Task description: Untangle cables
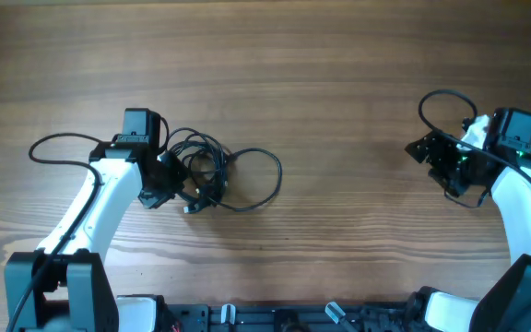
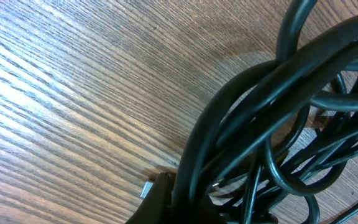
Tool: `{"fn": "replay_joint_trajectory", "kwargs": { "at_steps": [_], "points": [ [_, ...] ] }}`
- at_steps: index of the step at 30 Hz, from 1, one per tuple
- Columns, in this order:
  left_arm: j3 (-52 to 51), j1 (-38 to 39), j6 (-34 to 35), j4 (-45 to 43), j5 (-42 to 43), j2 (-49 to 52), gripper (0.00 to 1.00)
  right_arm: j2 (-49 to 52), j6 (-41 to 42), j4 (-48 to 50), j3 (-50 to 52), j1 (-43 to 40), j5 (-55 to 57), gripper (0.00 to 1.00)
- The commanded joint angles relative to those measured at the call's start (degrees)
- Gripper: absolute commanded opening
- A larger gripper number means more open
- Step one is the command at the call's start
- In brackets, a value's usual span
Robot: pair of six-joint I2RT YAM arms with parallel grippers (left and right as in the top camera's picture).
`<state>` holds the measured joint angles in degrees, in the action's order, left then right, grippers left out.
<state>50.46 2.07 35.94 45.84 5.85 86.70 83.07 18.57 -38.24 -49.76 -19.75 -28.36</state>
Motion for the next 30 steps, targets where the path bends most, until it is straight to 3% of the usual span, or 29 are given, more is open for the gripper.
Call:
{"fn": "replay_joint_trajectory", "kwargs": {
  "at_steps": [1,4,6,10,14,17,22,26,30],
  "points": [
    [-0.76,-0.31,0.46,-1.68,1.60,0.44,0.04,-0.02,-10.01,-0.17,-0.11,3.06,-15.41,0.81],
    [-0.76,0.72,-0.81,-3.50,5.75,0.44,0.04,-0.02,-10.88,-0.20,-0.11,10.69,-19.41,0.79],
    [-0.76,2.32,-7.45,-5.77,12.72,0.44,0.04,-0.02,-10.38,0.04,-0.11,16.26,-19.41,0.79],
    [-0.76,6.21,-15.76,-8.00,20.61,0.44,0.04,-0.02,-1.16,5.33,-0.11,26.73,-19.37,0.74],
    [-0.76,9.77,-16.31,-9.27,21.16,0.44,0.04,0.00,8.98,12.70,-0.11,33.75,-17.07,0.64],
    [-0.76,10.47,-16.24,-10.32,21.18,0.44,0.04,0.00,19.28,13.38,-0.09,37.16,-10.12,0.63],
    [-0.76,10.47,-16.26,-10.38,21.18,0.44,0.04,1.20,27.10,15.69,0.90,43.50,-7.30,0.62],
    [-0.76,10.47,-16.28,-10.38,21.16,0.44,0.04,5.75,33.05,23.54,3.58,47.10,-5.92,0.61],
    [-0.76,10.47,-16.28,-10.32,21.16,0.44,0.04,11.61,33.31,29.38,3.78,47.50,-5.53,0.58]
  ]
}}
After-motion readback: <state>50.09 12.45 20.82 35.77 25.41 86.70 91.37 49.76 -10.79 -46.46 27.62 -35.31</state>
